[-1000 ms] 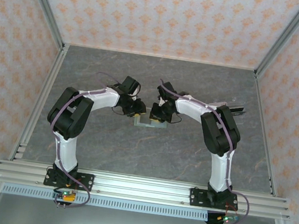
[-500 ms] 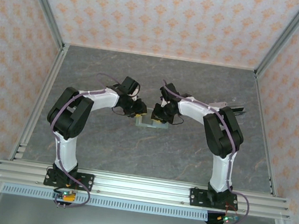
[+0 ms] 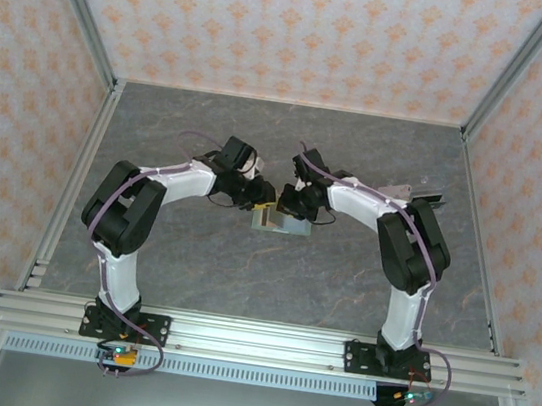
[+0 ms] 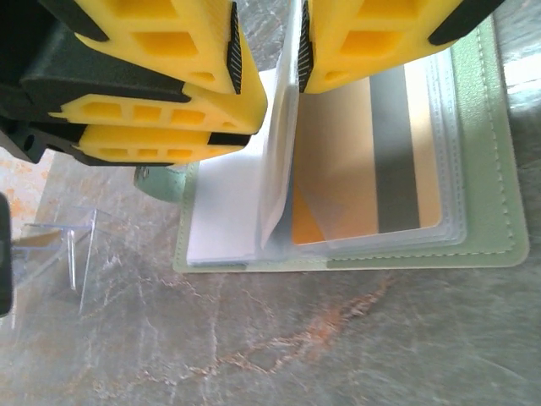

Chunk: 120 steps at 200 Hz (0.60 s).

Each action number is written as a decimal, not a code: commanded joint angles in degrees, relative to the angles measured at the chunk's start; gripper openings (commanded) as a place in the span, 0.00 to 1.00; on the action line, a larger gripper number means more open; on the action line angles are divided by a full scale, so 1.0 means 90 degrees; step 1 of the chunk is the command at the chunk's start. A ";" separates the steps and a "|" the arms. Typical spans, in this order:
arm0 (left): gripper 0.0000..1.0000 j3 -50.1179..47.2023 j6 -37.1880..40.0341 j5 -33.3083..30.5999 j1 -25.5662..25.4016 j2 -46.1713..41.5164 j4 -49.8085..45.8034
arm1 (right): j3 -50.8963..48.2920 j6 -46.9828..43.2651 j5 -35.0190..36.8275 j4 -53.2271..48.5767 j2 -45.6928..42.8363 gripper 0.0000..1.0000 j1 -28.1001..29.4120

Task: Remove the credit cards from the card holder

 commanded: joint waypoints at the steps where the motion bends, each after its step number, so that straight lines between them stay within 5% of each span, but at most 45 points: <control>1: 0.27 0.0011 -0.0143 0.0271 -0.0119 -0.0158 0.0291 | -0.0207 0.0119 0.0809 -0.0066 -0.0568 0.21 0.0014; 67: 0.30 0.0715 -0.0448 0.0444 -0.0515 0.0145 0.0513 | -0.0916 0.0523 0.2903 -0.0329 -0.1845 0.21 0.0001; 120: 0.32 0.1533 -0.0370 0.0290 -0.0720 0.1011 0.0182 | -0.1164 0.0771 0.3469 -0.0352 -0.2353 0.21 -0.0023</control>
